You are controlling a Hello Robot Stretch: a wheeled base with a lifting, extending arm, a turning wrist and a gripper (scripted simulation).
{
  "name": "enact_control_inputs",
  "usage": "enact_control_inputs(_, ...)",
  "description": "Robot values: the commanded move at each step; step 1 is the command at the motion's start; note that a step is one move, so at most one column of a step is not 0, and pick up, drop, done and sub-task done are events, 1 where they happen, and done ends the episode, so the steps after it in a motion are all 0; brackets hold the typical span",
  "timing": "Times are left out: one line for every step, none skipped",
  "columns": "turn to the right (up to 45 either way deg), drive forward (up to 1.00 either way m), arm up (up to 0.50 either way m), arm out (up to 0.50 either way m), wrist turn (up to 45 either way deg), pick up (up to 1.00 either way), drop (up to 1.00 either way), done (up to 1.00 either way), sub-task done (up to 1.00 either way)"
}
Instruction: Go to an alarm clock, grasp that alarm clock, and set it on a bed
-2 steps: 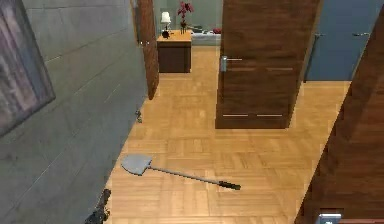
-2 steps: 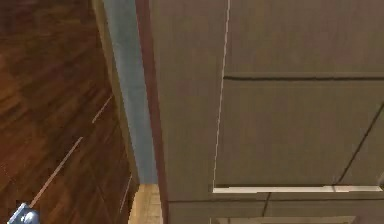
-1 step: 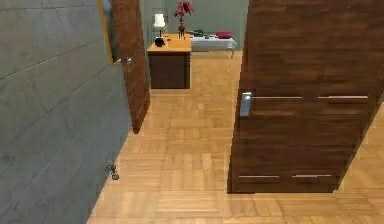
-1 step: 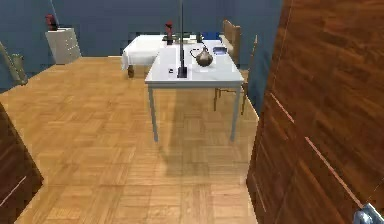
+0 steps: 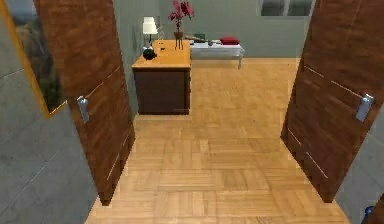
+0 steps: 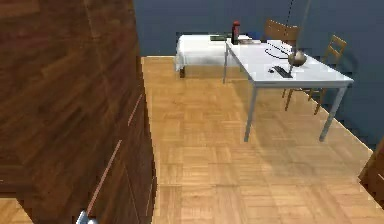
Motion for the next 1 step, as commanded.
enact_control_inputs(0.0,1.00,0.00,0.00,0.0,0.00,0.00,0.00,0.00)
